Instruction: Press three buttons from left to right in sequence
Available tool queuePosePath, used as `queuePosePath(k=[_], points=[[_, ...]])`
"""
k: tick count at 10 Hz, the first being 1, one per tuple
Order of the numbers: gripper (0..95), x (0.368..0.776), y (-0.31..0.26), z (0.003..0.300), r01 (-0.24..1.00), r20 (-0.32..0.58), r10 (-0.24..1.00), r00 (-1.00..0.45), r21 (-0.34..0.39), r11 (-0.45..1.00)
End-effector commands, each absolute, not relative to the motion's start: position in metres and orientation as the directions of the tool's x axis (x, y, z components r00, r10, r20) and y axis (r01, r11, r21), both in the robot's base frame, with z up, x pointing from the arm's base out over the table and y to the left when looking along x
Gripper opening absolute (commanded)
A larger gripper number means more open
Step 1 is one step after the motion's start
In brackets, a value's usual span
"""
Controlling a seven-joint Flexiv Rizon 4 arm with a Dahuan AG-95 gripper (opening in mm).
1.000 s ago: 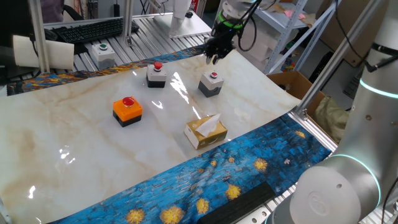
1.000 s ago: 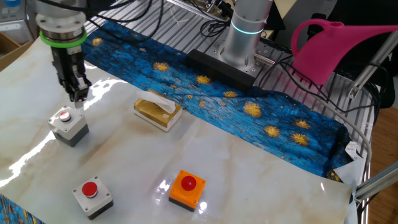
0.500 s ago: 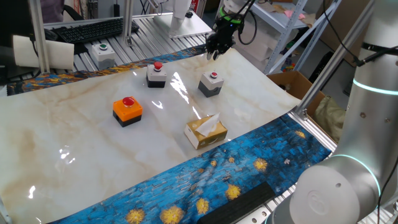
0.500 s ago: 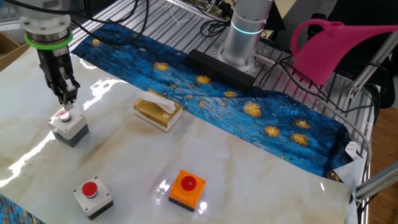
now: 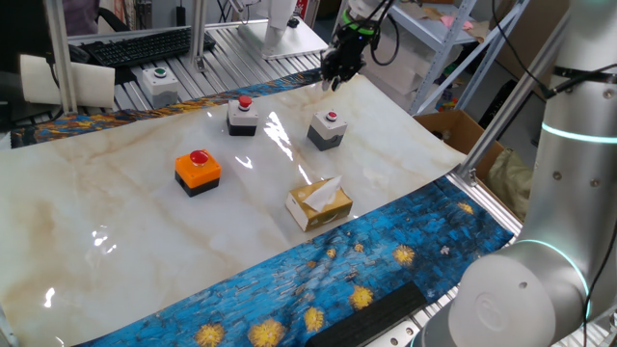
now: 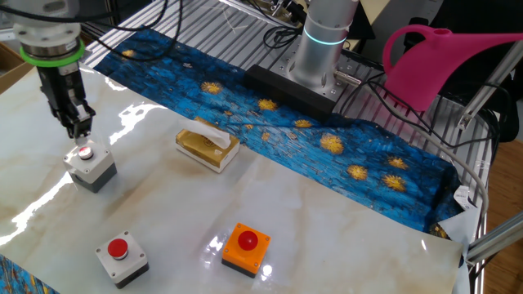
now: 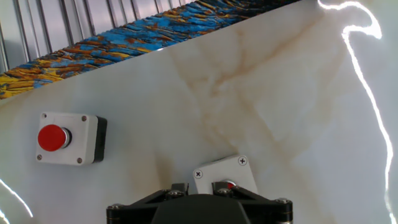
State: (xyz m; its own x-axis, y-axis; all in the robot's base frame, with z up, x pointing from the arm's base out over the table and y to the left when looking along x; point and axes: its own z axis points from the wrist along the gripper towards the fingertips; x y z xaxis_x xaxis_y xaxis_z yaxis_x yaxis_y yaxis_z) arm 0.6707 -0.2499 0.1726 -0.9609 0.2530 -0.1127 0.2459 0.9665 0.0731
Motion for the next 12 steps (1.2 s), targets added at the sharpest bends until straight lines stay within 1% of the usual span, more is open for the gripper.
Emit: queuePosePath(k=[1, 2, 5, 8, 9, 12], points=[[76.0, 0.668, -0.249, 0.173, 0.300, -0.107, 0.309, -0.945, 0.091, 0.950], [95.0, 0.668, -0.249, 0.173, 0.301, -0.108, 0.309, -0.945, 0.089, 0.950], [95.0, 0.670, -0.246, 0.167, 0.293, -0.106, 0.303, -0.947, 0.099, 0.951], [95.0, 0.668, -0.244, 0.160, 0.312, -0.092, 0.327, -0.941, 0.146, 0.939], [76.0, 0.665, -0.242, 0.158, 0.319, -0.087, 0.336, -0.938, 0.160, 0.934], [76.0, 0.658, -0.227, 0.153, 0.350, -0.082, 0.367, -0.927, 0.164, 0.922]])
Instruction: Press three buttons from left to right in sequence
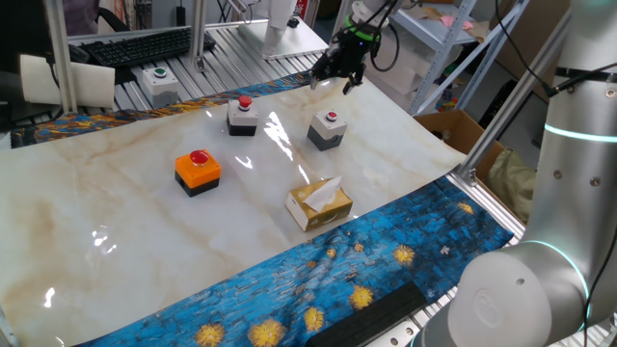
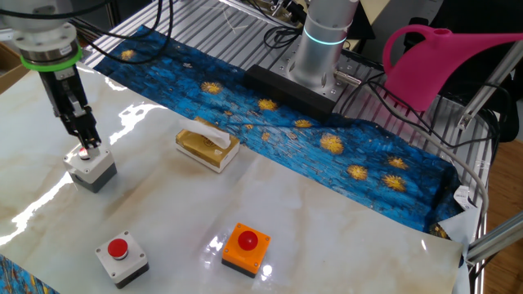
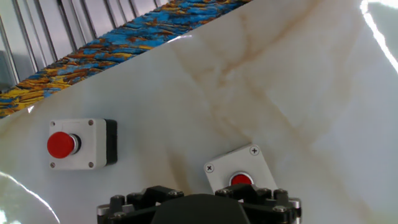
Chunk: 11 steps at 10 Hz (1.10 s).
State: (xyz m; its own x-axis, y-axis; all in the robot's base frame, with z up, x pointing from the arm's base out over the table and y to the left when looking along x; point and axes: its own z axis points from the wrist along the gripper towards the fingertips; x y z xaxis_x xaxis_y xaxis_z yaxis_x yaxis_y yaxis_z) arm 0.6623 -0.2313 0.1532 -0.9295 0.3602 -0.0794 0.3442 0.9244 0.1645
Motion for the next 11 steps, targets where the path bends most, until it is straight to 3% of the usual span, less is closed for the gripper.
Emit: queuePosePath(k=[1, 2, 3, 11], points=[[76.0, 0.658, -0.225, 0.153, 0.347, -0.084, 0.364, -0.928, 0.164, 0.923], [76.0, 0.658, -0.225, 0.152, 0.338, -0.086, 0.354, -0.931, 0.163, 0.927], [95.0, 0.658, -0.225, 0.152, 0.338, -0.085, 0.354, -0.931, 0.163, 0.927], [95.0, 0.663, -0.227, 0.137, 0.328, -0.094, 0.353, -0.931, 0.208, 0.921]])
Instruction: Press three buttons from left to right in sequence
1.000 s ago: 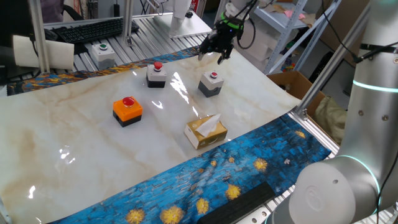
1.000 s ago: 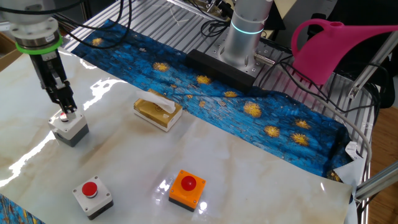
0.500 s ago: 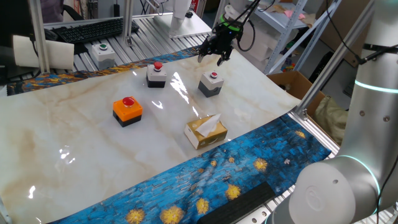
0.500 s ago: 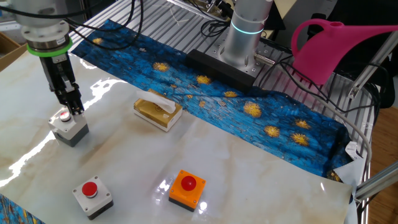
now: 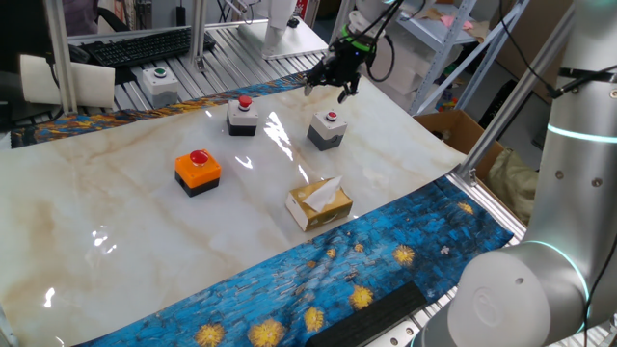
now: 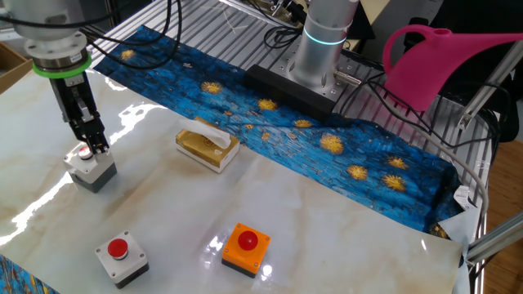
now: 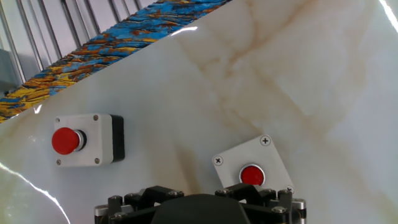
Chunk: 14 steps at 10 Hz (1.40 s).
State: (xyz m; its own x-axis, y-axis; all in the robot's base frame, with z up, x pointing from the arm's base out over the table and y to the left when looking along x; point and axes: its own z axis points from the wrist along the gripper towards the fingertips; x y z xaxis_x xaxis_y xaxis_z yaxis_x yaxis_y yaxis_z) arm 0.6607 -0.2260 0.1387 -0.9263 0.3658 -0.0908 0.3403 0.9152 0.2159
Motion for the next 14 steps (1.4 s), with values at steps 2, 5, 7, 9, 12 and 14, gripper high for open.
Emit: queuePosePath(k=[2, 5, 7, 9, 12, 14], points=[[95.0, 0.665, -0.230, 0.132, 0.300, -0.115, 0.328, -0.938, 0.210, 0.931], [95.0, 0.667, -0.231, 0.127, 0.299, -0.132, 0.332, -0.934, 0.216, 0.929], [95.0, 0.669, -0.230, 0.125, 0.299, -0.132, 0.332, -0.934, 0.221, 0.928], [95.0, 0.671, -0.230, 0.123, 0.299, -0.139, 0.335, -0.932, 0.228, 0.926], [95.0, 0.674, -0.229, 0.117, 0.302, -0.144, 0.339, -0.929, 0.231, 0.925], [95.0, 0.674, -0.229, 0.114, 0.304, -0.145, 0.342, -0.928, 0.233, 0.924]])
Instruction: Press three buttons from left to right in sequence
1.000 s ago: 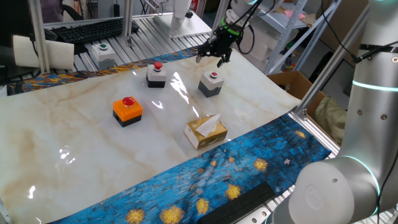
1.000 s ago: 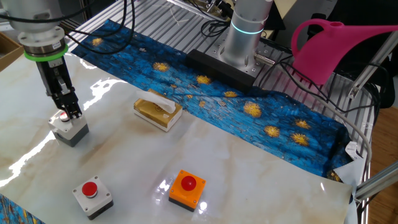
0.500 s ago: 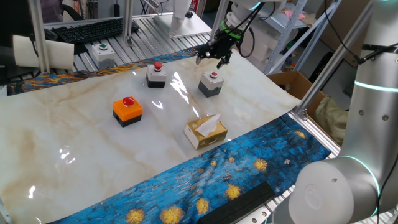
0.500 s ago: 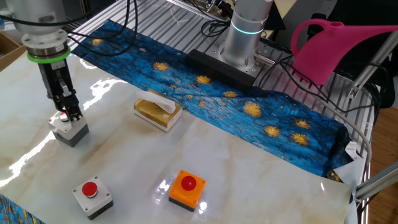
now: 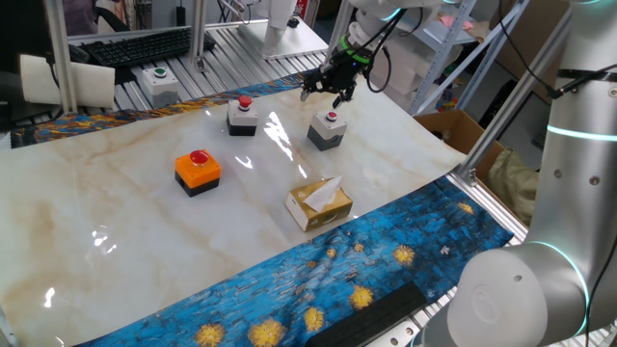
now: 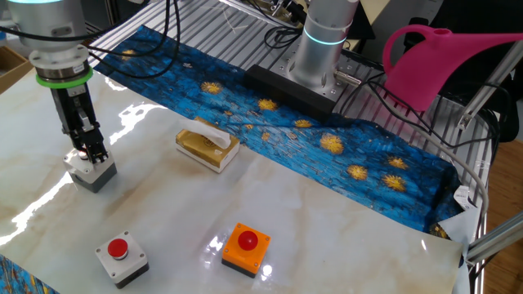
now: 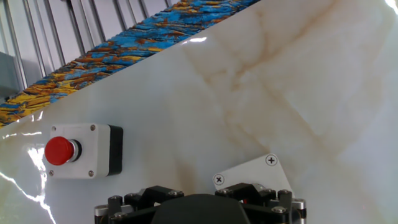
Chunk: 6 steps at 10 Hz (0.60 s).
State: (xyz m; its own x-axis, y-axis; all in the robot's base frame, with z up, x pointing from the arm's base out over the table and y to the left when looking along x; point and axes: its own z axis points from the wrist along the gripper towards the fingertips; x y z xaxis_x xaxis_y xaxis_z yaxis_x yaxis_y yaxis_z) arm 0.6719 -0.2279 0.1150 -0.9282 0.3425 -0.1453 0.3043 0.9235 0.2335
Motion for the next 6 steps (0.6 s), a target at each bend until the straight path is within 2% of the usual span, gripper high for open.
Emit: queuePosePath(k=[1, 6], points=[[95.0, 0.6740, -0.2285, 0.1121, 0.306, -0.147, 0.345, -0.927, 0.235, 0.922], [95.0, 0.6744, -0.2281, 0.1034, 0.308, -0.153, 0.350, -0.924, 0.243, 0.920]])
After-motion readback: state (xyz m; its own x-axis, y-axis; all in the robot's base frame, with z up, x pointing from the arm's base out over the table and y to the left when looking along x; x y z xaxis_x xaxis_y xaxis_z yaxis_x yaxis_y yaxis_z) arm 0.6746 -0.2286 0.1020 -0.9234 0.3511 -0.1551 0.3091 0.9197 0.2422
